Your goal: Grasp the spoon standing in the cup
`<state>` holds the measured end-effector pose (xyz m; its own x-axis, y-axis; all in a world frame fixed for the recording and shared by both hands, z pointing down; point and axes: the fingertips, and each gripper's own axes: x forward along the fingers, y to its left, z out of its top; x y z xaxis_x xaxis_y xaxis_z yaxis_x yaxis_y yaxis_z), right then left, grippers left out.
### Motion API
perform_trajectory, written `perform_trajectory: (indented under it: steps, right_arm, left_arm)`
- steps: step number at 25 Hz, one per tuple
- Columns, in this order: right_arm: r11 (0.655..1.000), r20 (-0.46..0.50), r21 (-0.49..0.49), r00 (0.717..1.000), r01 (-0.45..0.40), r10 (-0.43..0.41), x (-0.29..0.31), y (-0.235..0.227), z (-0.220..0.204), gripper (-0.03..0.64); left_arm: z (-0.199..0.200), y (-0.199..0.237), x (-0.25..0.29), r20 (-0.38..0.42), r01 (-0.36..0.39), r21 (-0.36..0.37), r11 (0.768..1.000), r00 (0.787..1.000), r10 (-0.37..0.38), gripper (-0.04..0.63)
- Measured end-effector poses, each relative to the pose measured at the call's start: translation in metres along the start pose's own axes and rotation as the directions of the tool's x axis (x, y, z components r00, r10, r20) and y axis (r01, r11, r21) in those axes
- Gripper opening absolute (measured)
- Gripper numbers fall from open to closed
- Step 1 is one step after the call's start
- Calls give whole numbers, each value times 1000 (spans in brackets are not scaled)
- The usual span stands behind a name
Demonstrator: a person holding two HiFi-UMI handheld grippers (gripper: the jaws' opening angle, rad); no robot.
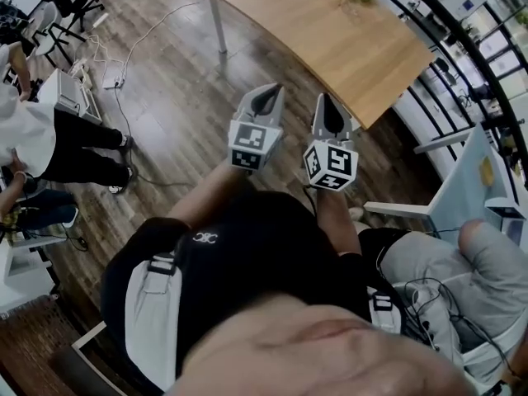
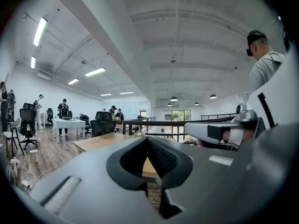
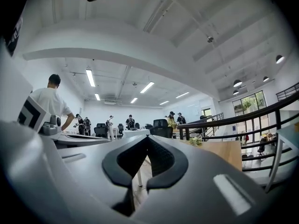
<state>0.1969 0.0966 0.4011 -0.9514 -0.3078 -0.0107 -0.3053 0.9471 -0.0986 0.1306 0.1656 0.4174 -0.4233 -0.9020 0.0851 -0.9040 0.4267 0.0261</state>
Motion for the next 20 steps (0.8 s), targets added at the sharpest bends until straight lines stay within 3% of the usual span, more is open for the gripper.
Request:
perform_trajectory:
  steps: [11, 20]
  right_arm:
    - [997, -14, -5, 997, 71, -71, 120, 53, 2, 0]
    - [993, -46, -7, 992, 121, -121, 195, 84, -19, 0]
  left_arm:
    - [20, 114, 56, 3, 97, -9, 995, 995, -97, 12]
    - [8, 191, 90, -18, 158, -17, 987, 987, -159, 12]
